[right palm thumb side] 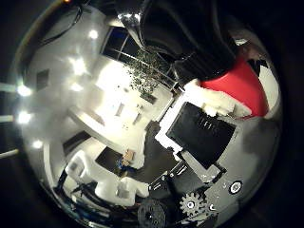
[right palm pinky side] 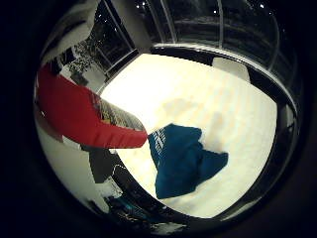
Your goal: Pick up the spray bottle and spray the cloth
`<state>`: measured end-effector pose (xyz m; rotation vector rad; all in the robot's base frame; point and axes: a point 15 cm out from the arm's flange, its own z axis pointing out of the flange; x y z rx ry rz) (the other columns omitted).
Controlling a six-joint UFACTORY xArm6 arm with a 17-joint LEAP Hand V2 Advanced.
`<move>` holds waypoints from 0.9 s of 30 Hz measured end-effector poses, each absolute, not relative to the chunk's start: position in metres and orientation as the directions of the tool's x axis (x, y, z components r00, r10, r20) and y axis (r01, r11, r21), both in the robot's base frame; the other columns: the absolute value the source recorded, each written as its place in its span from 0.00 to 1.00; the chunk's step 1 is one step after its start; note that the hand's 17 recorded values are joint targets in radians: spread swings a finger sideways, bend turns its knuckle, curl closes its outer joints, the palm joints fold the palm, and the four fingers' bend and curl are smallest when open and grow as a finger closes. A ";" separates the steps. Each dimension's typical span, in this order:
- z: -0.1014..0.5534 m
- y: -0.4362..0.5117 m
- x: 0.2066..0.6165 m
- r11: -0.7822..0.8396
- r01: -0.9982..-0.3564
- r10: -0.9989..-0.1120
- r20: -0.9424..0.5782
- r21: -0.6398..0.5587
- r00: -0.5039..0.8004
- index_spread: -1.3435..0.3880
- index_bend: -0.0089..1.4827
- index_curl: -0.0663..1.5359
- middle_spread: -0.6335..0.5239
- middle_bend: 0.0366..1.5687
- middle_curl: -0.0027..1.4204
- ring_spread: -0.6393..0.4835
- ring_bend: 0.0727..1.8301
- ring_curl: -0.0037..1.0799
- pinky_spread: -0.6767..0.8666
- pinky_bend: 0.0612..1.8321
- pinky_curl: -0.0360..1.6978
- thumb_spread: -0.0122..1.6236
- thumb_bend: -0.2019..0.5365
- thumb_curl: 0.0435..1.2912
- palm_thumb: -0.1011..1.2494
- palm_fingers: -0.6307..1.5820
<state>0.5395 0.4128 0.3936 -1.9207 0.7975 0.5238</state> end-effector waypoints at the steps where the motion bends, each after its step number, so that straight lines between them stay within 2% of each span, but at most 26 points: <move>1: 0.388 0.419 0.540 -0.320 -0.723 -0.290 -0.663 -0.612 0.690 0.67 0.83 0.49 0.46 0.90 0.46 0.40 0.77 0.68 0.40 0.53 0.93 0.49 0.25 0.69 0.86 0.81; 6: 0.349 0.444 0.543 -0.295 -0.739 -0.238 -0.702 -0.606 0.671 0.67 0.83 0.49 0.46 0.90 0.46 0.41 0.77 0.68 0.40 0.53 0.93 0.48 0.25 0.69 0.85 0.81; 10: 0.306 0.453 0.547 -0.305 -0.760 -0.261 -0.717 -0.574 0.647 0.67 0.83 0.49 0.47 0.90 0.46 0.41 0.77 0.68 0.40 0.53 0.93 0.48 0.25 0.70 0.85 0.81; 15: 0.256 0.471 0.542 -0.342 -0.755 -0.283 -0.706 -0.559 0.650 0.67 0.83 0.49 0.47 0.90 0.46 0.41 0.77 0.67 0.40 0.53 0.93 0.47 0.25 0.70 0.85 0.81; 27: 0.192 0.479 0.542 -0.378 -0.733 -0.312 -0.667 -0.566 0.676 0.67 0.82 0.50 0.47 0.90 0.46 0.41 0.78 0.67 0.40 0.53 0.92 0.46 0.25 0.70 0.84 0.80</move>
